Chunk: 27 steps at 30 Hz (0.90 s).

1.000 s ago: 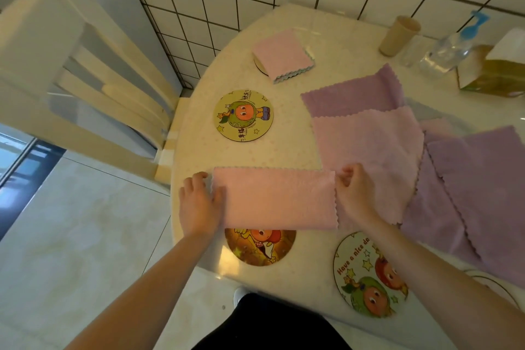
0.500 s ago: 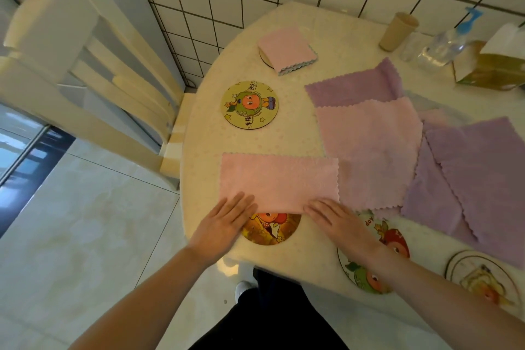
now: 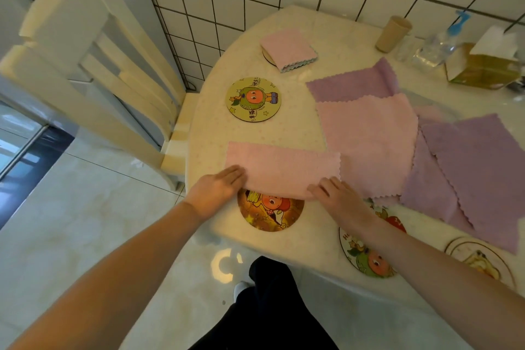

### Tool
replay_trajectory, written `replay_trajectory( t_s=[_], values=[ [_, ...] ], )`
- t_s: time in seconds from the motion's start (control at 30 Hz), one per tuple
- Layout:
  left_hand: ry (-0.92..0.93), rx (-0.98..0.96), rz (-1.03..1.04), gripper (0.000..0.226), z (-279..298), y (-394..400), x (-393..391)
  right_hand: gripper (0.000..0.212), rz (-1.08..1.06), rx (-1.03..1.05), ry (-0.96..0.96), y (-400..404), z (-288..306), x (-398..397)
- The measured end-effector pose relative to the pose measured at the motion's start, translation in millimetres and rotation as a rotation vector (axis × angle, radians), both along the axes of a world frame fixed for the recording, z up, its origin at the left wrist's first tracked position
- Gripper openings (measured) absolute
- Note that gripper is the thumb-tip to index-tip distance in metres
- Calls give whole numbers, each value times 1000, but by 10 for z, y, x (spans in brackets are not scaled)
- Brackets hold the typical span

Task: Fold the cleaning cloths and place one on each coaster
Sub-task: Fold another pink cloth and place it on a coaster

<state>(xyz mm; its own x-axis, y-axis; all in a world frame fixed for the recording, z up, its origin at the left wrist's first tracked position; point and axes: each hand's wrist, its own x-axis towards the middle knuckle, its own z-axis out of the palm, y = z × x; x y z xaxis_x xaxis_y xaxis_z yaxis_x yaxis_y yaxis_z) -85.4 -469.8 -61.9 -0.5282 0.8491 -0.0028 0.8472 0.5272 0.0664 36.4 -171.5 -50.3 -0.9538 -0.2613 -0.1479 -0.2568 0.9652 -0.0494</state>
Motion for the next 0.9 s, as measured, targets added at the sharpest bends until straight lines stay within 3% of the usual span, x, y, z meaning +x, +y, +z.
replay_trajectory(
  t_s=[0.2, 0.4, 0.63, 0.8, 0.9],
  values=[
    [46, -43, 21, 68, 90, -287, -8, 53, 79, -202, 53, -303, 147, 392],
    [-73, -23, 18, 83, -333, -39, 902, 63, 170, -264, -43, -517, 69, 720],
    [-123, 62, 233, 53, -349, 603, 1421, 58, 270, -341, -135, -397, 100, 628],
    [-130, 71, 345, 45, -372, 777, 1329, 31, 490, -309, -120, -203, 255, 130],
    [-114, 56, 339, 40, -463, 784, 1341, 45, 495, -239, -69, -22, 211, -326]
  ],
)
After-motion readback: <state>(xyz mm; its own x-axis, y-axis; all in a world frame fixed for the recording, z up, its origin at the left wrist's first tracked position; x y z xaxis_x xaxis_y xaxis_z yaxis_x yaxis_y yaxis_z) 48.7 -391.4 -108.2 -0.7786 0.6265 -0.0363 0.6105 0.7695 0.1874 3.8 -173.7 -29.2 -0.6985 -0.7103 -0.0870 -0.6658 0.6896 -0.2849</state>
